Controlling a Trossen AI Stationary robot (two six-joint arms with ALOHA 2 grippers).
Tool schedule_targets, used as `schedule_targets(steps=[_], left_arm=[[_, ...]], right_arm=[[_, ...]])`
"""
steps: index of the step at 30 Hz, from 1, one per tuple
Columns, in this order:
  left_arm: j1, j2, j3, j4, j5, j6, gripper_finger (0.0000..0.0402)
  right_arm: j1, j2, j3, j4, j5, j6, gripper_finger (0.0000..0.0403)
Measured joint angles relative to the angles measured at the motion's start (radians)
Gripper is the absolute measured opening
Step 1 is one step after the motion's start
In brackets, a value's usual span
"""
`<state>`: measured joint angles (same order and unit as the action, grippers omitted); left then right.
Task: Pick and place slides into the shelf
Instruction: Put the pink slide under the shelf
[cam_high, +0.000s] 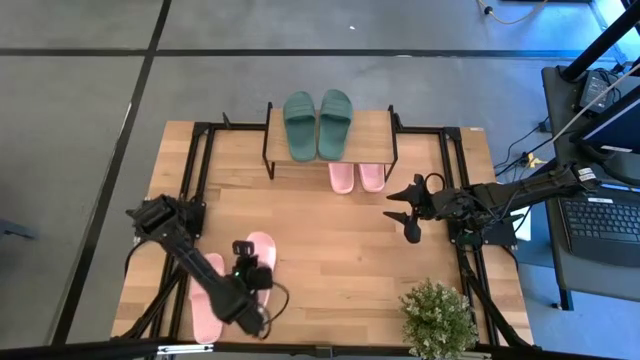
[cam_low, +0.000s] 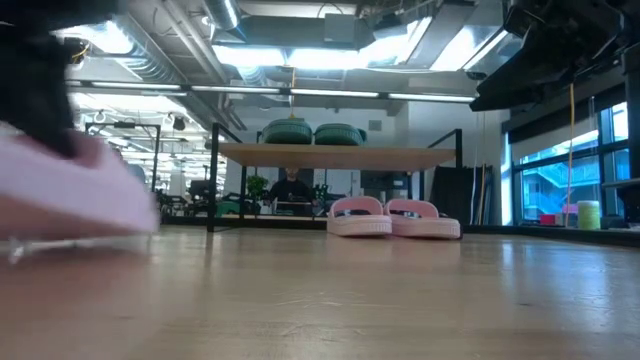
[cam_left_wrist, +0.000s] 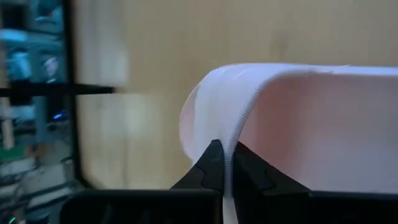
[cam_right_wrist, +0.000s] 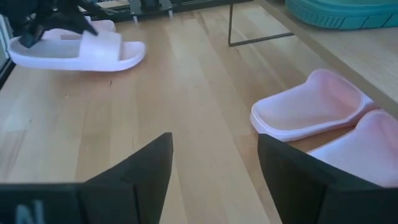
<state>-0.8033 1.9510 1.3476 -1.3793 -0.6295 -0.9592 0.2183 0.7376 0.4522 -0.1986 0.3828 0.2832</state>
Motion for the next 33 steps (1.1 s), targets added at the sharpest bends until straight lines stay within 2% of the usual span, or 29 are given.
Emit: schedule_targets(steps=[3, 7, 10, 17, 24, 28, 33], left_arm=[[0.065, 0.0, 0.0, -0.009, -0.073, 0.028, 0.0004], [0.175, 0.0, 0.017, 0.006, -0.204, 0.153, 0.0003], [0.272, 0.0, 0.035, 0.019, -0.247, 0.239, 0.0003], [0.475, 0.0, 0.039, 0.238, -0.337, 0.51, 0.0002], [0.639, 0.0, 0.039, 0.46, -0.314, 0.736, 0.0002], [0.705, 0.0, 0.039, 0.568, -0.267, 0.81, 0.0002], [0.773, 0.0, 0.039, 0.658, -0.253, 0.891, 0.0002]], right_arm=[[0.0, 0.0, 0.0, 0.0, 0.0, -0.002, 0.0236], [0.0, 0.0, 0.0, -0.002, 0.0, -0.007, 0.0236], [0.0, 0.0, 0.0, -0.008, 0.0, -0.007, 0.0236], [0.0, 0.0, 0.0, -0.02, 0.0, -0.056, 0.0236], [0.0, 0.0, 0.0, -0.03, 0.0, -0.059, 0.0236], [0.0, 0.0, 0.0, -0.063, 0.0, -0.057, 0.0236], [0.0, 0.0, 0.0, -0.077, 0.0, -0.053, 0.0236]])
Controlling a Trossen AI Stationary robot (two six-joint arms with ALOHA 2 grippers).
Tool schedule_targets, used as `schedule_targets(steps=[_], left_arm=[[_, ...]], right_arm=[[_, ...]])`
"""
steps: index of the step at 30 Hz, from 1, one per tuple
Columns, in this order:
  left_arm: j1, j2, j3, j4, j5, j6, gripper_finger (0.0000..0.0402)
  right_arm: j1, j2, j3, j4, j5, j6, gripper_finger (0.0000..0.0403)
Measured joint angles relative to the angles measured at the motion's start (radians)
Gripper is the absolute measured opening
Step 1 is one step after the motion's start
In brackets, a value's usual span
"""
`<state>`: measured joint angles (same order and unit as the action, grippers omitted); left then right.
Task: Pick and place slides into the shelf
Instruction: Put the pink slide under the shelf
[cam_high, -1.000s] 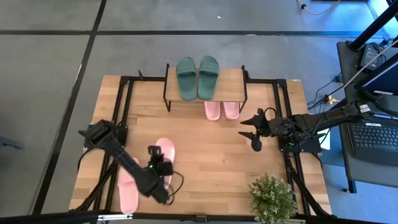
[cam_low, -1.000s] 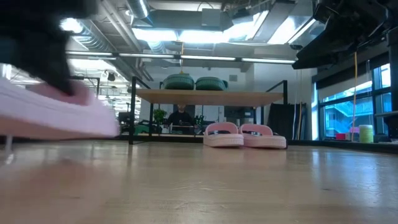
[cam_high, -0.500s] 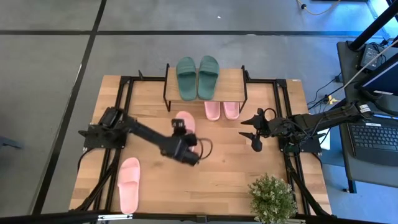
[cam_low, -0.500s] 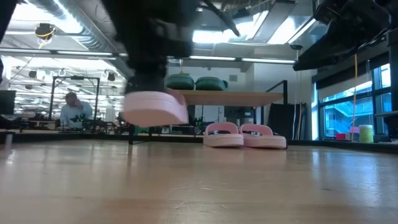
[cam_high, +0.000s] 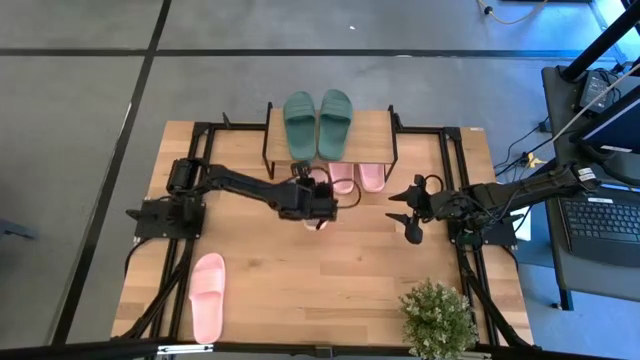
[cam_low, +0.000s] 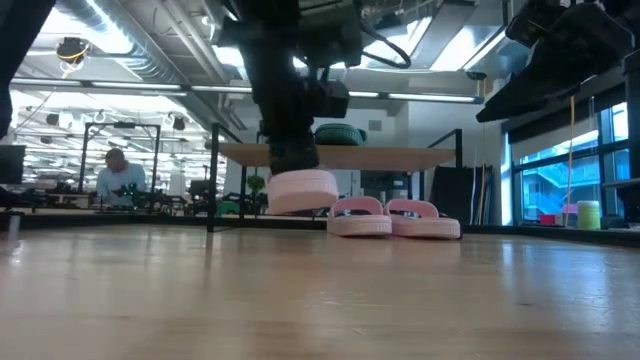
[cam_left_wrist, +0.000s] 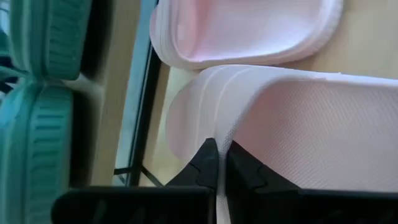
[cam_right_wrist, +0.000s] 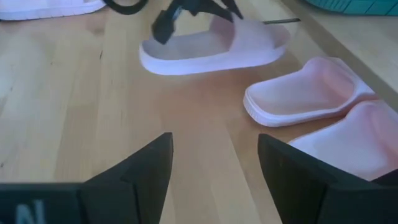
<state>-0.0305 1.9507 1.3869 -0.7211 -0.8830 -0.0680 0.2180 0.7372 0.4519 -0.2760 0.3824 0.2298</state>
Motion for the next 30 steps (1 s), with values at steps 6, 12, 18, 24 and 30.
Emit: schedule_targets(steps=[6, 12, 18, 24, 30], left_arm=[[0.068, 0.0, -0.042, 0.098, 0.054, 0.046, 0.0002], [0.107, 0.0, -0.123, 0.213, 0.068, 0.071, 0.0002], [0.123, -0.001, -0.153, 0.348, 0.07, 0.149, 0.0002], [0.13, -0.001, -0.156, 0.384, 0.085, 0.161, 0.0002], [0.13, -0.001, -0.156, 0.403, 0.101, 0.16, 0.0002]], right_arm=[[0.0, 0.0, 0.0, -0.001, 0.0, -0.001, 0.0236], [0.0, 0.0, 0.0, -0.006, 0.0, -0.001, 0.0236], [0.0, 0.0, 0.0, -0.006, 0.0, -0.002, 0.0236], [0.0, 0.0, 0.0, -0.006, 0.0, -0.002, 0.0236], [0.0, 0.0, 0.0, -0.006, 0.0, -0.003, 0.0236]])
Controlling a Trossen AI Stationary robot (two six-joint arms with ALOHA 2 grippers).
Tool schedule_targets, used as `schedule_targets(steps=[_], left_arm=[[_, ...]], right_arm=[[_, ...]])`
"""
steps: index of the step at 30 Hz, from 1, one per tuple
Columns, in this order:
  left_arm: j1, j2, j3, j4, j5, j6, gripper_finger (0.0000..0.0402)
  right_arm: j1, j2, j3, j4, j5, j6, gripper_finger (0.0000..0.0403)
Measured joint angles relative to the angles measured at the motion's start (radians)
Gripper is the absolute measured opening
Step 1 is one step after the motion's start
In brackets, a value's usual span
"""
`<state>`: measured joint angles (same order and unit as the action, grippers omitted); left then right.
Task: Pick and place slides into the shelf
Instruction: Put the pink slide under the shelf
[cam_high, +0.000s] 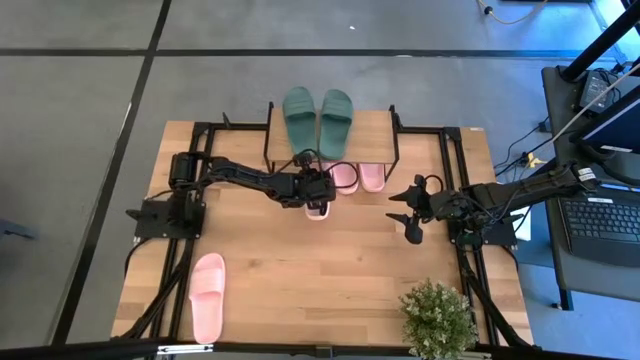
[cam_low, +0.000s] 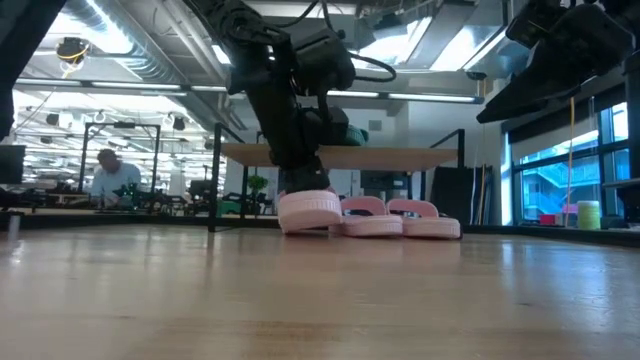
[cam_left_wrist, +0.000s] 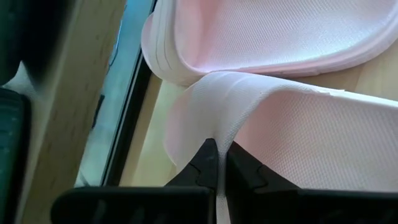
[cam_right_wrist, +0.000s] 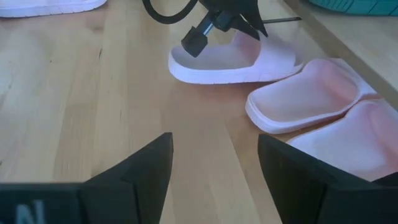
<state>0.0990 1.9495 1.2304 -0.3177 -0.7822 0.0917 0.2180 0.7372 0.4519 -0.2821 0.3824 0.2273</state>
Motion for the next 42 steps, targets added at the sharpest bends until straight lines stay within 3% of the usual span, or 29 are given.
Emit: schedule_targets(steps=[5, 17, 42], left_arm=[[0.0, 0.0, 0.0, 0.003, -0.003, -0.006, 0.0004], [-0.002, 0.0, 0.0, 0.0, -0.008, -0.034, 0.0062], [-0.003, 0.0, 0.0, -0.048, -0.017, -0.064, 0.0067]], right_arm=[[0.0, 0.0, 0.0, 0.0, 0.0, 0.0, 0.0236], [0.0, 0.0, 0.0, 0.0, 0.0, 0.005, 0.0236], [0.0, 0.0, 0.0, 0.0, -0.001, 0.008, 0.0236]])
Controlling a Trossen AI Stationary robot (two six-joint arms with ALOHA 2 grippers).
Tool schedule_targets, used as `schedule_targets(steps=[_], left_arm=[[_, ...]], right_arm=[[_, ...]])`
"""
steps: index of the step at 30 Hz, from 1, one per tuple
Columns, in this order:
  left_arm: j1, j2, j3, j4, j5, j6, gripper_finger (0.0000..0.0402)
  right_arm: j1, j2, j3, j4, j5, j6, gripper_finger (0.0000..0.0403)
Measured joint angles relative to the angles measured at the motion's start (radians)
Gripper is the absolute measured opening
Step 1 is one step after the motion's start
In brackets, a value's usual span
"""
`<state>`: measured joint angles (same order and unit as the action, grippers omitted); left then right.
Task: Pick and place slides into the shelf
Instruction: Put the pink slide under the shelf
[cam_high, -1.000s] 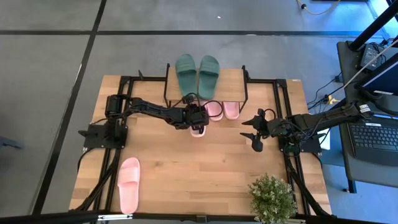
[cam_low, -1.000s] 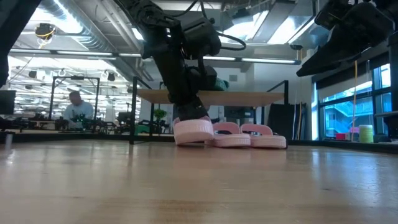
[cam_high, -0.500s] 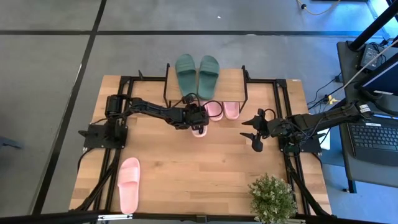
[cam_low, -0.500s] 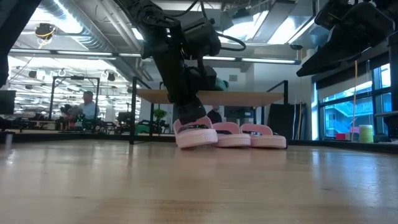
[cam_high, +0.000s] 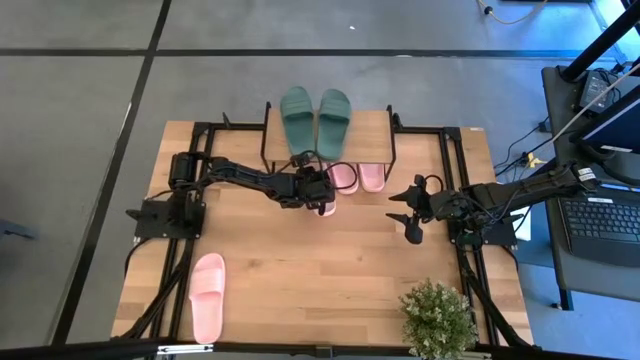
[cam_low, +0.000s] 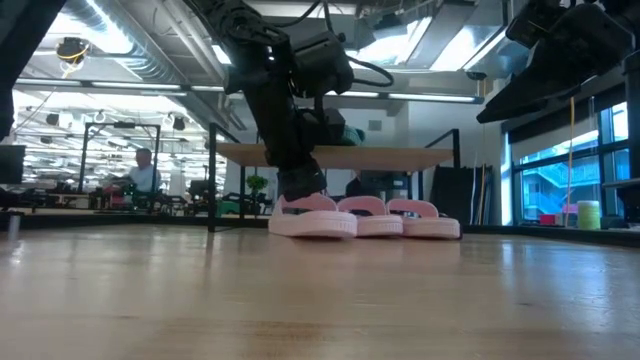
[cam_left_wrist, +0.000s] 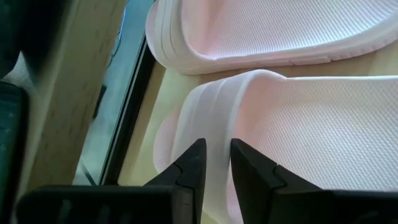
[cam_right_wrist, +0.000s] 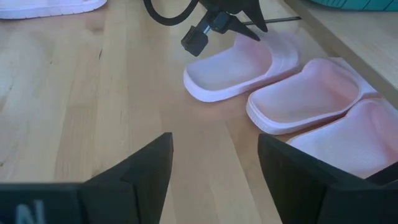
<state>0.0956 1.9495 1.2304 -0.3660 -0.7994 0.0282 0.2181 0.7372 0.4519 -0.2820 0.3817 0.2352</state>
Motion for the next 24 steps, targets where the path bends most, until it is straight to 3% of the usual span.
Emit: schedule_targets(steps=[20, 24], left_arm=[[-0.072, 0.003, 0.062, -0.08, 0.078, -0.028, 0.0067], [-0.093, 0.003, 0.077, -0.09, 0.15, -0.057, 0.0075]], right_arm=[[0.0, 0.0, 0.0, 0.0, 0.0, 0.0, 0.0236], [0.0, 0.0, 0.0, 0.0, 0.0, 0.0, 0.0236]])
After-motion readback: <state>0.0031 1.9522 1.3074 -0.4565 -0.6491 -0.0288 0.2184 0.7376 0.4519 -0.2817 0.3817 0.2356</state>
